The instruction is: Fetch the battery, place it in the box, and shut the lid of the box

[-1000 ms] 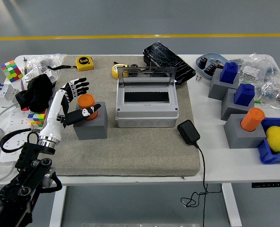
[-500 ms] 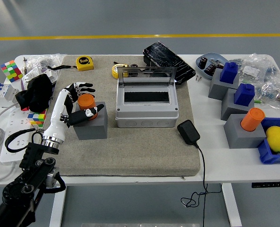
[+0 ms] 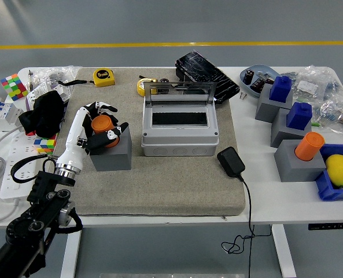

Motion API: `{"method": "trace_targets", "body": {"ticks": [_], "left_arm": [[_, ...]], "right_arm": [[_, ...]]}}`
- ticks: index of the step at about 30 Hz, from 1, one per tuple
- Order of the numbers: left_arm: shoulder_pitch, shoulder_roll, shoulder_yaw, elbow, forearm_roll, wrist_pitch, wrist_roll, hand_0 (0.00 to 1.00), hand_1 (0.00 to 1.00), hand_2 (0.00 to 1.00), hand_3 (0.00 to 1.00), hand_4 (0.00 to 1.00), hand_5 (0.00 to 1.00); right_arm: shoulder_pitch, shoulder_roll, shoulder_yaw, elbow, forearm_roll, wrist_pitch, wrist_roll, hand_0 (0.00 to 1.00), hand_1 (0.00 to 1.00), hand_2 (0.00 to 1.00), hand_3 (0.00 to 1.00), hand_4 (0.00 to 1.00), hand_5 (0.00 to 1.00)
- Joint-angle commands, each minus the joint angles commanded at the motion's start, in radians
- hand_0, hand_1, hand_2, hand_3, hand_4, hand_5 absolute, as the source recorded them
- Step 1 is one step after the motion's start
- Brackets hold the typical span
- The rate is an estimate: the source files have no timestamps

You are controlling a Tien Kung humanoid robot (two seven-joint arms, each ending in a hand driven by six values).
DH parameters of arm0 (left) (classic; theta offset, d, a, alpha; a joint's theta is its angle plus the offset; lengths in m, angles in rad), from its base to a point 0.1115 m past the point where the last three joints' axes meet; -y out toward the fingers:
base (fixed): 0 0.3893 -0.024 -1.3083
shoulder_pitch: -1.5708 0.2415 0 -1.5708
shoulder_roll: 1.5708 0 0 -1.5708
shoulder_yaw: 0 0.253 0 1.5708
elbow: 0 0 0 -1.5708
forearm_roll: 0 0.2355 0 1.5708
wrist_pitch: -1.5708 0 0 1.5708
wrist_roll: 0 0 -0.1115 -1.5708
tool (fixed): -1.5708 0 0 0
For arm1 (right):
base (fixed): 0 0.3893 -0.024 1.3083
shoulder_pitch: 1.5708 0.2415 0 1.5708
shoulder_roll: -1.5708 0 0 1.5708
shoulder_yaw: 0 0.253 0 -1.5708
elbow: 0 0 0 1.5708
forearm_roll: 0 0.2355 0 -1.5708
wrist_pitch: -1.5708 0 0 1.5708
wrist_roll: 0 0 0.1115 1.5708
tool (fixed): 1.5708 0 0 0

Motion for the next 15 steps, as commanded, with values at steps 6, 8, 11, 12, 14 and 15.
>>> {"method": "trace_targets", "body": {"ticks": [6, 8, 11, 12, 14, 15], "left_arm": [[-0.005, 0.000, 0.014, -0.003, -0.004, -0.001, 0.000, 0.328, 0.285, 0.328, 0.404, 0.785, 0.002], [-0.005, 0.000, 0.018, -0.006, -0.005, -0.001, 0.000, 0.226, 0.219, 0.280, 0.380, 0.691, 0.002], [-0.007, 0.000, 0.019, -0.007, -0.004, 0.000, 0.000, 0.226, 0.219, 0.280, 0.380, 0.691, 0.002], [-0.009, 0.000, 0.020, -0.006, -0.005, -0.001, 0.000, 0.226, 0.219, 0.280, 0.380, 0.691, 0.002], [-0.013, 0.000, 0.022, -0.004, -0.005, 0.001, 0.000, 0.179, 0.172, 0.253, 0.332, 0.637, 0.002], [-0.015, 0.000, 0.024, -0.002, -0.006, 0.002, 0.000, 0.179, 0.172, 0.253, 0.332, 0.637, 0.002]], "right_arm": [[0.000, 0.000, -0.002, 0.000, 0.001, 0.002, 0.002, 0.767, 0.726, 0.738, 0.756, 0.998, 0.548], [0.000, 0.000, -0.001, 0.000, 0.000, 0.002, 0.002, 0.767, 0.726, 0.738, 0.756, 0.998, 0.545], [0.000, 0.000, 0.000, 0.000, -0.002, 0.002, 0.001, 0.767, 0.726, 0.738, 0.756, 0.998, 0.545], [0.001, 0.000, 0.001, 0.000, -0.002, 0.002, 0.001, 0.767, 0.726, 0.738, 0.756, 0.998, 0.545], [0.001, 0.001, 0.002, 0.000, -0.003, 0.002, 0.001, 0.767, 0.727, 0.738, 0.756, 0.998, 0.545], [0.001, 0.001, 0.001, 0.000, -0.003, 0.002, 0.001, 0.767, 0.727, 0.738, 0.756, 0.998, 0.545]]}}
